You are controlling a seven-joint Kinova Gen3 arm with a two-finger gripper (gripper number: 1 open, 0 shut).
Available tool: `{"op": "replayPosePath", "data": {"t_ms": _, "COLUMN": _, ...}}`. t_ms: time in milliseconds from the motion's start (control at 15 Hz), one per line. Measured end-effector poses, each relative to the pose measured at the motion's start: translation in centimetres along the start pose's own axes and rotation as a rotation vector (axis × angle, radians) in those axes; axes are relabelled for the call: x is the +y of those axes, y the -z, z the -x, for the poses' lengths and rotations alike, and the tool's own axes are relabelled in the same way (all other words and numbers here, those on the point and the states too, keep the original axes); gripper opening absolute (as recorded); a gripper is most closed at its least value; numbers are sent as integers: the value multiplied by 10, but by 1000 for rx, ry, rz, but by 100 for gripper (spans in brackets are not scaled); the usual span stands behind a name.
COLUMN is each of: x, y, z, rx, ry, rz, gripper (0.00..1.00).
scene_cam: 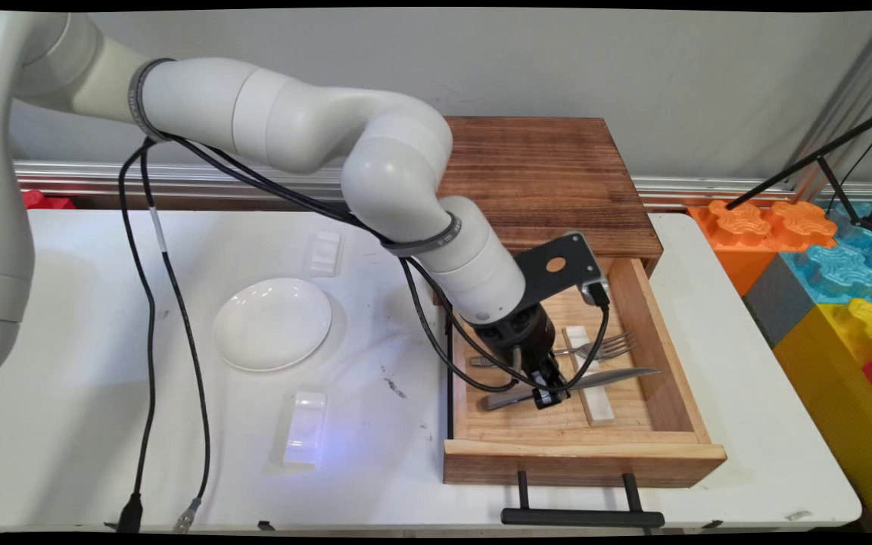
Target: Place the picked object into the drawer
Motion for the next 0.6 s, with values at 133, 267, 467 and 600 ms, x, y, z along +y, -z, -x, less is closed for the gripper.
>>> {"op": "replayPosePath", "data": {"t_ms": 133, "x": 0, "y": -3, "z": 1, "rx": 0, "ry": -2, "rz": 2, "gripper": 0}}
{"op": "replayPosePath", "data": {"t_ms": 267, "x": 1, "y": -6, "z": 3, "rx": -1, "ry": -5, "rz": 4, "gripper": 0}}
{"op": "replayPosePath", "data": {"t_ms": 467, "x": 0, "y": -11, "z": 6, "rx": -4, "ry": -14, "rz": 7, "gripper": 0}}
{"op": "replayPosePath", "data": {"t_ms": 600, "x": 0, "y": -13, "z": 8, "rx": -6, "ry": -19, "rz": 9, "gripper": 0}}
